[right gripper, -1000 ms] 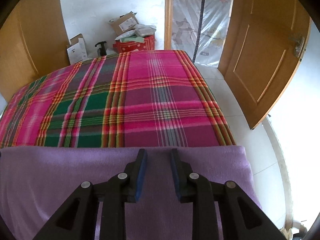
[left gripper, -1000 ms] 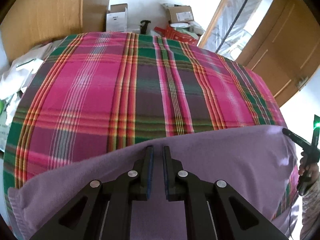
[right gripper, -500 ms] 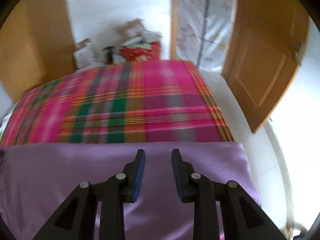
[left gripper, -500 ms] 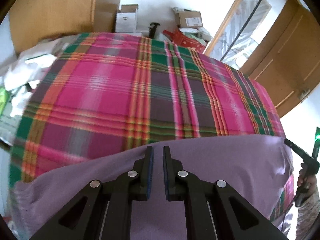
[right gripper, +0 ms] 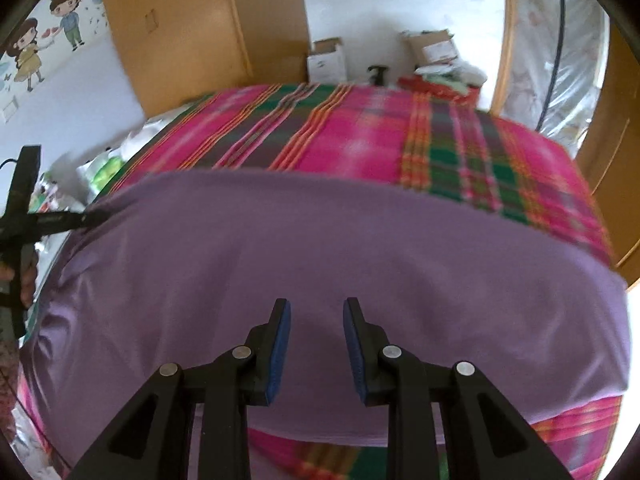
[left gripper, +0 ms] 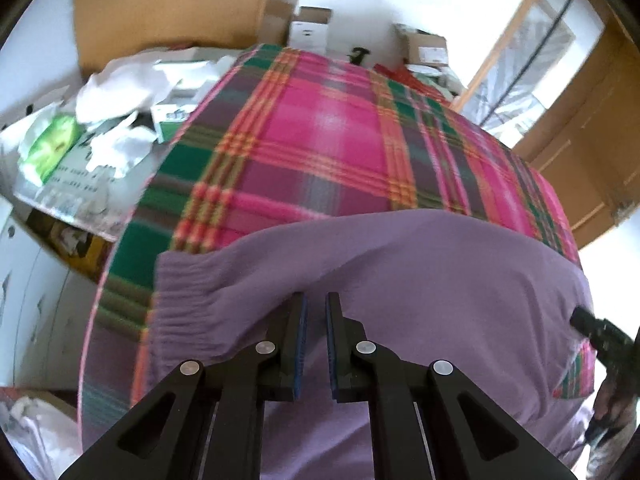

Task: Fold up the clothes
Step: 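Release the garment with the left gripper and move both tools over the garment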

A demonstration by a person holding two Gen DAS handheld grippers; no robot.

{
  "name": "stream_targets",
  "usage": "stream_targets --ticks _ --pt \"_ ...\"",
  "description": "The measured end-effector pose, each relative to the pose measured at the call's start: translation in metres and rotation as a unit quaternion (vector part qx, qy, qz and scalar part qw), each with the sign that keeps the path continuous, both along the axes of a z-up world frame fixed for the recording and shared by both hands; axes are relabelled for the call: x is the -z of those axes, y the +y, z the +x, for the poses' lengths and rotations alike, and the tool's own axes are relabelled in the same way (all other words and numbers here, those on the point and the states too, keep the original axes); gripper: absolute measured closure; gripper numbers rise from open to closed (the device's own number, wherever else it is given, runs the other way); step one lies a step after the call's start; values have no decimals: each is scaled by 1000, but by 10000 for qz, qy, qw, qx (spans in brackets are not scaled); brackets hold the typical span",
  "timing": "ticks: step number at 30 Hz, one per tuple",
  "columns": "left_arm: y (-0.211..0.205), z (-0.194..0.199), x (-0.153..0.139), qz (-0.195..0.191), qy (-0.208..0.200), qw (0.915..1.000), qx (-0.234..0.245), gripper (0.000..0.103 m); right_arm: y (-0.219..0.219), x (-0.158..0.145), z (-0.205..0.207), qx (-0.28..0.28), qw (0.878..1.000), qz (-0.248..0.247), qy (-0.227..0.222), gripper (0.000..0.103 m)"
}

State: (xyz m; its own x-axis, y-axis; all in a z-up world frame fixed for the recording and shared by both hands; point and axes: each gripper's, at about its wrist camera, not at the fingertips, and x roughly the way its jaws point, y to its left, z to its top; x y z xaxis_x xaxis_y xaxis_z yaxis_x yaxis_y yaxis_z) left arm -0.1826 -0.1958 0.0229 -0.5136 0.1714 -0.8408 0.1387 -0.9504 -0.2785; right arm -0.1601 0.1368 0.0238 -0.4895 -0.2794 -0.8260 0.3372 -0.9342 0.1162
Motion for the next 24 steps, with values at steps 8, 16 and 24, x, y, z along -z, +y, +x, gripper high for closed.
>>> stream_targets --ticks 8,16,24 --pt "-29 -9 10 349 122 9991 -225 94 -17 5 0 67 9999 -87 -124 75" --pt "-40 -23 12 594 292 9975 -233 94 -32 -4 18 72 9996 -264 -35 75" --pt "-42 0 1 490 152 9985 -201 94 -41 -24 64 -52 9989 -432 173 75"
